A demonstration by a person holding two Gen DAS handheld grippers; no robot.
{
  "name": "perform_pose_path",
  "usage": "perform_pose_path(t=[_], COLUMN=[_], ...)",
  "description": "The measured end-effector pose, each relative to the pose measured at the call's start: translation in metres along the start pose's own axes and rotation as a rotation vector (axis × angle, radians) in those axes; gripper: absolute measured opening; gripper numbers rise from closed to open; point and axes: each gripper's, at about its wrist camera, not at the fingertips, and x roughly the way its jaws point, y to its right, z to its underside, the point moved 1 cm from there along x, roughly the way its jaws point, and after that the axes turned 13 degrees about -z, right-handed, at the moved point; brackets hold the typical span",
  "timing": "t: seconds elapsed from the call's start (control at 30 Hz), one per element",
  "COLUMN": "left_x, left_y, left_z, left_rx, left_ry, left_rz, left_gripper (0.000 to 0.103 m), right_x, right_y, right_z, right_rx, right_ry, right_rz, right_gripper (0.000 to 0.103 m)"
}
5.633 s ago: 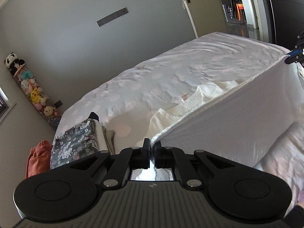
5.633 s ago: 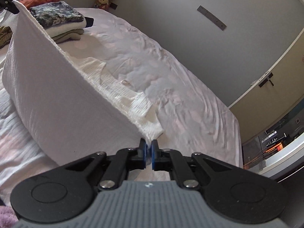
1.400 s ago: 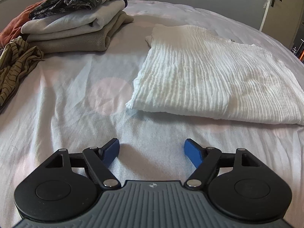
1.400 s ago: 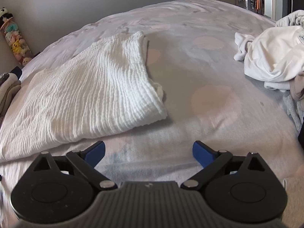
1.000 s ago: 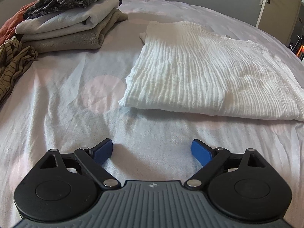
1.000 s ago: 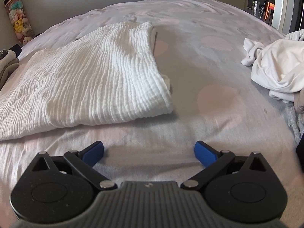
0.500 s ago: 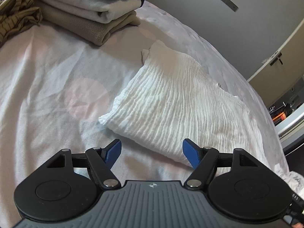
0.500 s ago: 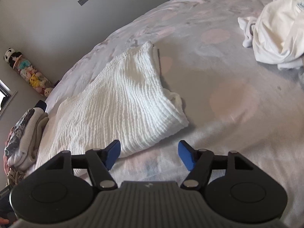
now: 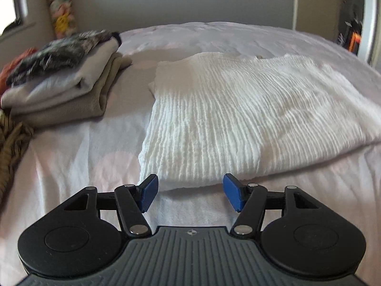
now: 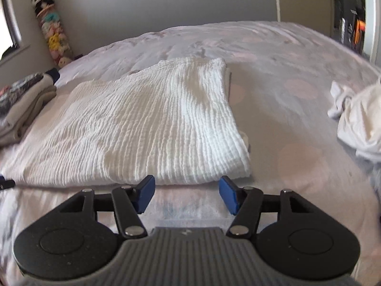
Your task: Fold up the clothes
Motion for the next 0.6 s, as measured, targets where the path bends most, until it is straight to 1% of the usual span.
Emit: perform_pose_path(t=[0.2, 0.33, 0.43, 0.5, 0.6], left_x=[-0.005, -0.001, 0.006, 0.009, 0.013], left_y=[0.017, 0.033, 0.047, 0.056, 0.065], left_z=[-0.005, 0.003, 0.014, 0.024, 0.036], left_rx=[0.341, 0.572, 0.740, 0.831, 0.942], left_ry=[0.093, 0.149, 0.186, 0.219, 0.267], left_rz=[-0.056, -0.085, -0.120, -0.144, -0.173], left_gripper=[0.059, 0.059, 0.059, 0.059, 0.059], right_x=[0.013, 0.022, 0.031, 0.037, 0.044], right_y=[-0.026, -0.043, -0.050, -0.051, -0.052], right_z=[0.001, 0.007, 0.013, 0.020, 0.025], right_rx=[-0.301, -0.576, -0.764, -0.871, -0.974], right_ry=[-0.130, -0.219, -0.282, -0.314, -0.336], right_rz=[0.054, 0.110, 0.161, 0.189, 0.205], right_gripper=[0.058, 0.058, 0.058, 0.058, 0.058])
